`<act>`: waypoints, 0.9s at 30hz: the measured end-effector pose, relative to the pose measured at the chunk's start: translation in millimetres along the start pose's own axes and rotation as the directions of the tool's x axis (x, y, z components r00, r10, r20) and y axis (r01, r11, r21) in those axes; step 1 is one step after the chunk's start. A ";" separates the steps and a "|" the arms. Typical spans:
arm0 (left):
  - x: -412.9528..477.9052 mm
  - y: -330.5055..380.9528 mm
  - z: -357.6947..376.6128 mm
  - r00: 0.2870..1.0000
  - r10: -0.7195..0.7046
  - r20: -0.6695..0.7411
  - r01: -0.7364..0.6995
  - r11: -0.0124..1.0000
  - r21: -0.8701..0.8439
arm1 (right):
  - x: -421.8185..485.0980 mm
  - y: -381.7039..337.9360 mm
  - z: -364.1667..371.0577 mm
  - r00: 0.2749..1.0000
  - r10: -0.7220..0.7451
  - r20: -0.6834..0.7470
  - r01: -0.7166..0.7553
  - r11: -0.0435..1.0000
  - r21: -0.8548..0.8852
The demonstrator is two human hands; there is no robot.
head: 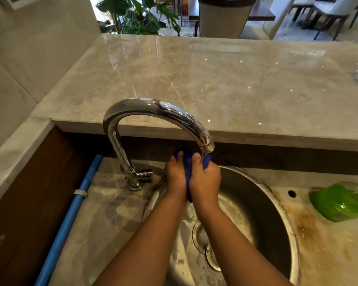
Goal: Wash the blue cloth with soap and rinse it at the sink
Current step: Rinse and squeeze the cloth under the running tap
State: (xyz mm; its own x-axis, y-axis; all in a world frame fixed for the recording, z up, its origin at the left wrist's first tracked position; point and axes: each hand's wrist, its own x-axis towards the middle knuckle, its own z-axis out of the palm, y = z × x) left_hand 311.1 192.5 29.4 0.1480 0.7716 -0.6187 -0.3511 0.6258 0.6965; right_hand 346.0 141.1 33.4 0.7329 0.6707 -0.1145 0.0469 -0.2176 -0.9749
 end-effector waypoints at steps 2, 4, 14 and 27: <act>-9.3 -9.8 0.7 0.999 0.017 0.027 -0.019 0.996 0.091 | 17.9 0.8 -1.0 0.999 0.031 -0.034 -0.032 0.999 -0.035; -5.2 -20.4 -1.0 0.994 0.112 0.001 -0.110 0.980 0.163 | 28.6 -0.8 -1.8 0.987 0.133 -0.090 -0.134 0.991 -0.010; -7.8 -23.0 5.2 0.977 0.207 0.048 -0.212 0.957 0.196 | 36.9 -8.5 -2.2 0.974 0.176 -0.144 -0.172 0.984 0.040; 7.6 -7.4 -4.7 0.983 0.185 0.000 -0.181 0.962 0.205 | 3.0 -4.1 0.8 0.998 0.062 -0.020 -0.062 0.998 0.021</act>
State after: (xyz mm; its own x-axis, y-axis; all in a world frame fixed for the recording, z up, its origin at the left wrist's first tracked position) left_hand 310.5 193.2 17.9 0.0800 0.8740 -0.4794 -0.1750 0.4858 0.8564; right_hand 347.5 144.6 36.9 0.7477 0.6417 -0.1709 -0.0126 -0.2436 -0.9698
